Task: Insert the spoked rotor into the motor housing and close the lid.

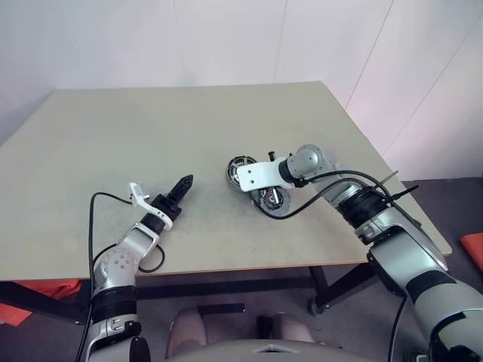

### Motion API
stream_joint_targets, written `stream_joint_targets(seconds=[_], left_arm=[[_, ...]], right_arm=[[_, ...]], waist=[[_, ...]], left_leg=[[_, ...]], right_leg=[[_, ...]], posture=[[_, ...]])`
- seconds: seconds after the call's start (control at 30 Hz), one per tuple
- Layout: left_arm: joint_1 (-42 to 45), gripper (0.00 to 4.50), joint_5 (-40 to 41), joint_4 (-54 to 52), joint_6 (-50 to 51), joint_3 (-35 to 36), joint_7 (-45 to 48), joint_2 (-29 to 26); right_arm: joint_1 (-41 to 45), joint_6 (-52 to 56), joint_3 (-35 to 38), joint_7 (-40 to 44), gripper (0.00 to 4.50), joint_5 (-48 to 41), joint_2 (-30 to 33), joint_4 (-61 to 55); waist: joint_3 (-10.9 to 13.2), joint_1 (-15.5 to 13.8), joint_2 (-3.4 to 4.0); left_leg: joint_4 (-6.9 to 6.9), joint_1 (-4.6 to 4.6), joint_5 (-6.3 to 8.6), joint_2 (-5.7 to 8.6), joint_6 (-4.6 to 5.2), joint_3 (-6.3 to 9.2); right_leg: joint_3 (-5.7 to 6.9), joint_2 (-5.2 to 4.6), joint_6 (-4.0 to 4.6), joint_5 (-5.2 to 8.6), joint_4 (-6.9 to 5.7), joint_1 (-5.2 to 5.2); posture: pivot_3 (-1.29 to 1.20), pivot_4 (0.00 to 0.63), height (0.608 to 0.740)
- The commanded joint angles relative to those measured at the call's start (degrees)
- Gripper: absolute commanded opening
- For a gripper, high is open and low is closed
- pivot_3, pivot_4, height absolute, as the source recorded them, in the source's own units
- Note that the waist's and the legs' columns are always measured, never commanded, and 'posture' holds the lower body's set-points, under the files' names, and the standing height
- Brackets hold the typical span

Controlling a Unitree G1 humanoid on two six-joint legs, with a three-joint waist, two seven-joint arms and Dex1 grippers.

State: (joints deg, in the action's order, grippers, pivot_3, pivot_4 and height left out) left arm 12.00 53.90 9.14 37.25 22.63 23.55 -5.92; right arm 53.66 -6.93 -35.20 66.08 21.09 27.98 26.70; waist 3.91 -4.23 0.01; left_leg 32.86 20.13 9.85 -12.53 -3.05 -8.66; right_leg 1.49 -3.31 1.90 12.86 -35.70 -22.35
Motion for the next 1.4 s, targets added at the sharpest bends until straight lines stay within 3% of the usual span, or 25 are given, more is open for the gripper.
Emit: stream_joint_targets(seconds=[0.03,0.27,0.5,0.73,0.9,1.03,1.07,1.27,1.4], left_arm=[[-0.6,4.5,-0.8,0.6,-1.1,0.6,-0.4,0.2],[-1.9,4.5,-0.6,-0.4,-2.0,0.7,-0.7,0.6],[-3.0,4.5,-0.2,-1.6,-2.2,1.1,-1.1,0.5],[-2.5,4.5,-0.4,-1.2,-2.1,0.9,-1.1,0.2],[-1.6,4.5,-0.7,-0.2,-2.1,0.7,-0.9,0.0],[-0.8,4.5,-1.0,0.9,-2.1,0.5,-0.6,-0.1],[-0.6,4.5,-1.0,1.2,-2.1,0.4,-0.5,-0.1],[1.2,4.5,-1.5,3.1,-1.7,-0.4,0.3,-0.3],[3.1,4.5,-1.9,4.9,0.1,-1.1,1.1,-1.8]], right_arm=[[4.5,-11.0,-0.8,1.1,0.02,1.8,1.5,-2.2],[6.9,-24.8,-3.6,-0.4,0.02,6.2,1.4,2.2],[7.8,-30.2,-6.0,-8.0,0.02,13.8,-1.4,10.9],[7.2,-32.4,-5.1,-6.9,0.02,13.3,-1.3,9.7],[6.8,-33.2,-3.9,-7.0,1.44,12.1,-0.8,7.4],[6.1,-31.6,-1.8,-6.5,2.87,9.9,-0.1,3.2],[5.7,-30.7,-1.3,-5.7,2.87,8.9,0.2,1.7],[1.3,-5.9,9.4,-5.0,2.87,0.1,-2.9,-7.2],[-4.4,37.0,27.4,-8.8,2.87,-13.2,-8.0,-17.7]], waist=[[0.0,0.1,0.0],[0.0,0.3,-0.03],[0.0,0.5,-0.03],[0.0,0.6,-0.03],[0.0,0.5,-0.03],[0.0,0.5,-0.03],[0.0,0.4,-0.03],[0.0,0.3,-0.04],[0.0,-0.2,-0.04]], left_leg=[[0.0,0.0,0.0,0.0,0.0,-0.01],[0.05,0.01,0.01,0.0,0.02,-0.03],[0.06,0.09,0.04,-0.01,0.06,-0.05],[0.07,0.06,0.1,-0.02,0.06,-0.07],[0.08,0.06,0.11,-0.02,0.06,-0.07],[0.13,0.04,0.11,-0.02,0.06,-0.07],[0.13,0.02,0.11,-0.02,0.06,-0.07],[0.15,-0.09,0.11,-0.02,0.07,-0.04],[0.14,-0.14,0.1,0.0,0.05,0.0]], right_leg=[[0.0,0.0,0.0,0.0,0.0,0.0],[0.0,0.0,-0.02,0.01,0.01,0.0],[0.0,0.0,0.14,-0.08,0.0,-0.07],[-0.01,0.0,0.15,-0.08,0.0,-0.05],[-0.01,0.0,0.15,-0.09,0.0,-0.04],[-0.01,0.0,0.15,-0.09,-0.02,-0.02],[-0.01,0.0,0.15,-0.08,-0.03,-0.01],[-0.03,0.01,0.1,-0.06,-0.05,0.12],[-0.02,0.01,-0.03,0.02,-0.04,0.18]], posture=[[0.0,0.0,0.74],[0.0,0.0,0.74],[0.0,0.0,0.74],[0.0,0.0,0.74],[0.0,0.0,0.74],[0.0,0.0,0.74],[0.0,0.0,0.74],[0.0,0.0,0.74],[0.0,0.0,0.74]])
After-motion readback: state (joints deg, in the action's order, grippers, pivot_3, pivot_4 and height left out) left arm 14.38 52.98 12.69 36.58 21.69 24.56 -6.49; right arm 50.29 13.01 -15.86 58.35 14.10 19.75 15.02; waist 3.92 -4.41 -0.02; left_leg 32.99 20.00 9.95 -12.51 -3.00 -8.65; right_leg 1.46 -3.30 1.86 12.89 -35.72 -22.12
